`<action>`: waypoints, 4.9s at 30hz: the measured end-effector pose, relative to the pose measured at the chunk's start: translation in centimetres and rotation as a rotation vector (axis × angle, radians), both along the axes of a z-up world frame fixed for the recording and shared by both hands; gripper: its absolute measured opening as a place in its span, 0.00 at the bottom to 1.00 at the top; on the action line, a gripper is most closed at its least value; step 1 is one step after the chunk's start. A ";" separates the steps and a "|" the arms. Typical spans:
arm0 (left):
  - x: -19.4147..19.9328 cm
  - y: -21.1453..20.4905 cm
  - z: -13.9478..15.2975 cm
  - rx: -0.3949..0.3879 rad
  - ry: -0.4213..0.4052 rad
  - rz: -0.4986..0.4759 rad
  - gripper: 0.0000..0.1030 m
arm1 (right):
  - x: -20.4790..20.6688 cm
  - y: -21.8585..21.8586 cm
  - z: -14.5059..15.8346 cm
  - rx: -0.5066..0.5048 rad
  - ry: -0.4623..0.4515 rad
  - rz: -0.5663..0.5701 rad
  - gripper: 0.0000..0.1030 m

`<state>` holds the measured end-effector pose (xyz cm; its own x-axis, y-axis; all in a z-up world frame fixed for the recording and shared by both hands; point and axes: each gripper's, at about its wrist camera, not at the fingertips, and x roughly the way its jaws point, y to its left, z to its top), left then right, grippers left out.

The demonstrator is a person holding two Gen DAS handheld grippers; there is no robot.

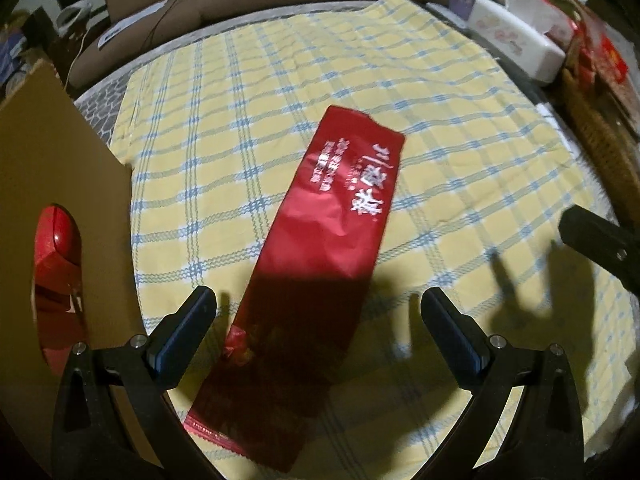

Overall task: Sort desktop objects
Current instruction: 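Grasp the long red tea packet with the left tool, then lift the red tea packet with the left tool and carry it over the box, then lower the red tea packet into the box and open the left tool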

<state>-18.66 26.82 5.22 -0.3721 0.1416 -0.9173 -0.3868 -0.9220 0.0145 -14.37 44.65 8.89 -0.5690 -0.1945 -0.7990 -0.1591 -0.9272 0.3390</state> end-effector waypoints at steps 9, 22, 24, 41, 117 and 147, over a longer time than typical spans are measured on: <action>-1.4 -0.9 -2.2 0.006 -0.062 0.037 0.98 | -0.4 -1.3 0.0 0.025 -0.007 0.051 0.82; -0.6 -1.4 -0.4 0.079 -0.048 0.031 0.57 | -1.0 -1.2 -1.1 -0.156 -0.028 0.061 0.82; -0.2 -1.7 0.0 0.118 -0.066 0.033 0.57 | -1.1 -1.0 -1.5 -0.235 -0.028 0.066 0.82; 4.6 -1.8 2.2 0.293 -0.143 -0.018 0.57 | -2.0 -3.3 -5.2 -0.505 -0.089 0.114 0.28; 1.4 -30.7 18.2 0.136 -0.005 -0.297 0.52 | -3.5 -35.1 9.6 -0.591 0.009 0.452 0.16; 2.8 -38.5 13.7 0.228 -0.083 -0.225 0.48 | -0.3 -39.5 4.8 -0.384 -0.140 0.508 0.19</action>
